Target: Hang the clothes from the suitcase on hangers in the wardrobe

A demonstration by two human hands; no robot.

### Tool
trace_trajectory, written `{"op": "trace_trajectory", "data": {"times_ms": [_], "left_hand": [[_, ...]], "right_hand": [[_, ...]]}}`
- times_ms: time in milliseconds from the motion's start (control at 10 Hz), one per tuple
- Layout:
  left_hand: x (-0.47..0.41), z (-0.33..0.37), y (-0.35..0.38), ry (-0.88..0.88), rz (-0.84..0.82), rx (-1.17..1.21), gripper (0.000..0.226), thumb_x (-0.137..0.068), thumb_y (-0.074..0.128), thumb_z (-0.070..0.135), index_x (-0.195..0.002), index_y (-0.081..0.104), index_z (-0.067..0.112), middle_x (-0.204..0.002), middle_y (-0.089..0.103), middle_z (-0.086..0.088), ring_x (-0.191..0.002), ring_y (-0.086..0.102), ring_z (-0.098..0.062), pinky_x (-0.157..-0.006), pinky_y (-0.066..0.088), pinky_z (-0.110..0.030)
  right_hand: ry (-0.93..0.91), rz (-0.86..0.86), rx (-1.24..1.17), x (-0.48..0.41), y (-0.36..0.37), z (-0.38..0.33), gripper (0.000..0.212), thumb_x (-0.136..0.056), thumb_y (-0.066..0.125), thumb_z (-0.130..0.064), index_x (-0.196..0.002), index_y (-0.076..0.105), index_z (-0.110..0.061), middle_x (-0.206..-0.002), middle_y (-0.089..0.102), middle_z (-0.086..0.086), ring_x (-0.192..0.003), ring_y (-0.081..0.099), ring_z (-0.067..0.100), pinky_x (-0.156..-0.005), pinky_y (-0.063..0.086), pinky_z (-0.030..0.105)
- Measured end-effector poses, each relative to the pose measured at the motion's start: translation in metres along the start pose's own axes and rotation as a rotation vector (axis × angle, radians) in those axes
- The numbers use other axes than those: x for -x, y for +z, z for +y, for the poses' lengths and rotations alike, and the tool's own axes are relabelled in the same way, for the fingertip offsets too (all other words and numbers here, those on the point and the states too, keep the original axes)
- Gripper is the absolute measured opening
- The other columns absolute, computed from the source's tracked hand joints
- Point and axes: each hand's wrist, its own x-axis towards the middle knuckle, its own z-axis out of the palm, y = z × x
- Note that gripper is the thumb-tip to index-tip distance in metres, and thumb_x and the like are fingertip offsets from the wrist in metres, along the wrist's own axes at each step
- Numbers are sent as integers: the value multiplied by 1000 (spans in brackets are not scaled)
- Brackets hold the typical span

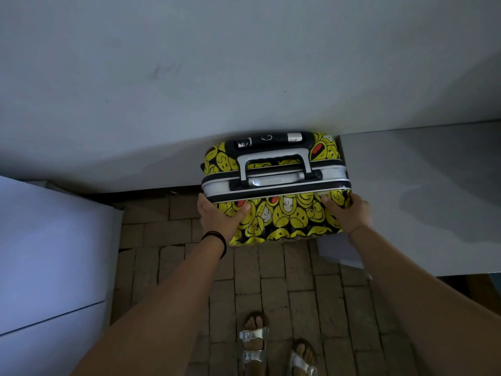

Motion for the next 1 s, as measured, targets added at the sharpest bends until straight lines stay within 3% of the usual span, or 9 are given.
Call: {"op": "trace_trajectory", "data": {"times_ms": [100, 400, 600, 800, 1000], "left_hand": [[2, 2, 6, -9, -1, 6, 128, -64, 80, 52, -150, -6, 13, -157, 5, -9, -143, 18, -31, -115, 23, -50], [3, -2, 9, 1, -44, -8, 129, -65, 79, 50, -150, -11, 15, -159, -2, -7, -145, 10, -29, -117, 19, -48], [2, 0, 8, 12, -58, -66, 128, -68, 76, 51, -148, -16, 13, -159, -6, -9, -145, 11, -30, -117, 18, -49], [5, 1, 5, 9, -76, -108, 126, -71, 74, 52, -148, -17, 12, -159, -7, -9, -146, 7, -29, -118, 16, -46], [36, -2, -26, -36, -56, -144, 112, -76, 64, 61, -151, -5, 15, -160, 6, -10, -145, 15, -29, -115, 21, -52]], "right_hand": [[32, 65, 59, 2, -3, 1, 71, -75, 68, -55, -126, 52, -7, -122, 48, 16, -109, 52, 35, -92, 43, 38], [15, 50, 33, 0, -14, 10, 70, -77, 68, -51, -129, 50, -8, -125, 48, 15, -113, 51, 33, -93, 43, 39], [89, -6, -182, -2, -2, 17, 79, -73, 69, -56, -135, 40, -15, -128, 52, 11, -116, 52, 32, -97, 46, 51], [97, -26, -189, -8, 3, 20, 74, -71, 64, -60, -128, 44, -16, -123, 54, 13, -114, 53, 35, -96, 45, 53], [116, -106, -106, 44, -30, 17, 91, -86, 57, -51, -151, 5, -15, -155, 17, 17, -140, 24, 38, -111, 28, 51]]}}
